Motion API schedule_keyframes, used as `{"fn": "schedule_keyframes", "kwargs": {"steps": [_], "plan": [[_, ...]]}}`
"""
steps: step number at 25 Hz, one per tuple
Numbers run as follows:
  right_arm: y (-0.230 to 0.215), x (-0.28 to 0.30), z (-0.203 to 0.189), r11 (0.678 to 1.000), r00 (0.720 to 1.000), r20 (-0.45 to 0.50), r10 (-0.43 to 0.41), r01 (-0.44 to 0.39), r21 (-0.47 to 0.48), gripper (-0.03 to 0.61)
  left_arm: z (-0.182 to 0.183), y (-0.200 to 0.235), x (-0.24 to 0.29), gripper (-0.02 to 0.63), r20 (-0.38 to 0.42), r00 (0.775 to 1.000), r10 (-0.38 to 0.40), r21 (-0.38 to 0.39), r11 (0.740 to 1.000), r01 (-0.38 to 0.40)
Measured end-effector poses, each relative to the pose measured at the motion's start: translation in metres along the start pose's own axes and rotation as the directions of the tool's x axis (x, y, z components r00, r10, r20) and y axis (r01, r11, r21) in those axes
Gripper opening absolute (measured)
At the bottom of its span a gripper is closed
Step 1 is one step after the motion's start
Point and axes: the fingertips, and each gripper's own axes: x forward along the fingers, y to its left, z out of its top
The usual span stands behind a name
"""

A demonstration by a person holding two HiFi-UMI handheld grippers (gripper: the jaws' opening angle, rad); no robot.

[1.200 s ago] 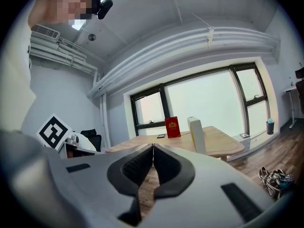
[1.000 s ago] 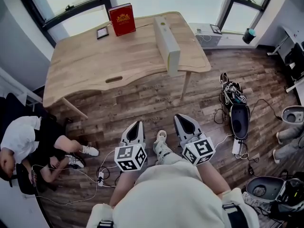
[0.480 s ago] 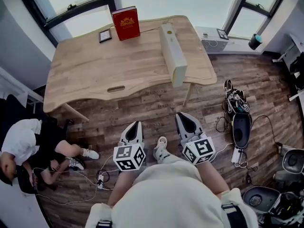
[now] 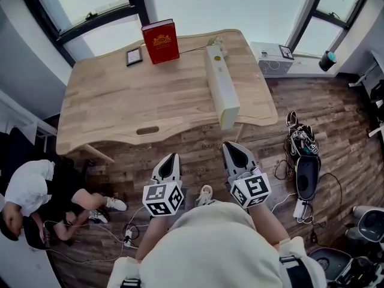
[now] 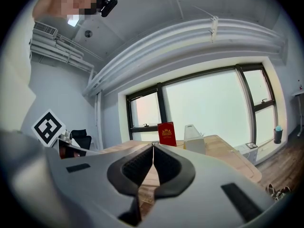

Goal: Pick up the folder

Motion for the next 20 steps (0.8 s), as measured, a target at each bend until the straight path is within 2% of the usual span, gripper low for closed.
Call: {"fn": "schedule_keyframes", "kwargs": {"steps": [11,20], "plan": [[-0.042,0.040,0.009,1.000,1.000,0.005,-0.010,0.010,-0.020,0.021,0.023,0.003,0.061,0.021,0.007,1.000,-0.012,0.001,1.000,0.012],[-0.059,0.049,0.008,0.999,0.999,0.001,-0.047,0.047,-0.024,0.021,0.029,0.002,0.088,0.021,-0.003,0.999,-0.033,-0.002,0.999,0.033]]}}
